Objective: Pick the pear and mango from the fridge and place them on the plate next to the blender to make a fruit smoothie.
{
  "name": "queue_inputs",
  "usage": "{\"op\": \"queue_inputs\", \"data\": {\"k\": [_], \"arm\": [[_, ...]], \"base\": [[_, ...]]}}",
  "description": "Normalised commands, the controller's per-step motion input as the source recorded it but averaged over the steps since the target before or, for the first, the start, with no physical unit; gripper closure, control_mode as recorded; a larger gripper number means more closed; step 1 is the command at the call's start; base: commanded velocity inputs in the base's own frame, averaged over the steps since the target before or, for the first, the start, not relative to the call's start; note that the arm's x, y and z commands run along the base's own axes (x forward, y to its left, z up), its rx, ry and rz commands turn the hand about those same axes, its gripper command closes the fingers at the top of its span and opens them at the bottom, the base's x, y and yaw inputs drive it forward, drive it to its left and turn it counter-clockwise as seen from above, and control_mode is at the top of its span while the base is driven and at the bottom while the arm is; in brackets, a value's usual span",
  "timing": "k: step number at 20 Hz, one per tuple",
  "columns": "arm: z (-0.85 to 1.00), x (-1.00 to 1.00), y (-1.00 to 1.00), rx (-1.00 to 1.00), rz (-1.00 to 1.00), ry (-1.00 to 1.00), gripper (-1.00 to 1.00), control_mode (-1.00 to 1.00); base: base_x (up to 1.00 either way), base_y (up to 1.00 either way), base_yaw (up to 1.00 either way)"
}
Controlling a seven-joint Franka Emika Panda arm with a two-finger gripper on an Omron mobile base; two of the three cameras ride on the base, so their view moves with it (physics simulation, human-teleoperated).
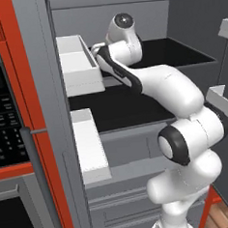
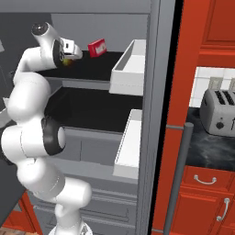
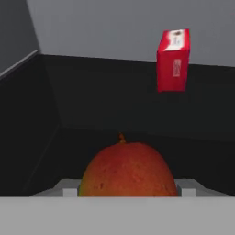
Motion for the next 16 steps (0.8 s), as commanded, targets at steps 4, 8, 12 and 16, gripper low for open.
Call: {"op": "queue_inputs", "data": {"k": [4,8,12,16], "arm": [[0.58,-0.91,-0.2,0.02,0.0,-0.2,1.0,-1.0],[0.33,-1.0,-0.31,0.05,0.0,-0.09,1.0,-1.0],[0.06,-1.0,-0.47,0.04,0.0,-0.02,1.0,-1.0],[0.0,-1.0,-0.47,0.0,0.0,0.0,1.0,-1.0]], "base": [[0.0,0.0,0.0],[0.0,0.0,0.0],[0.0,0.0,0.0],[0.0,0.0,0.0]]}}
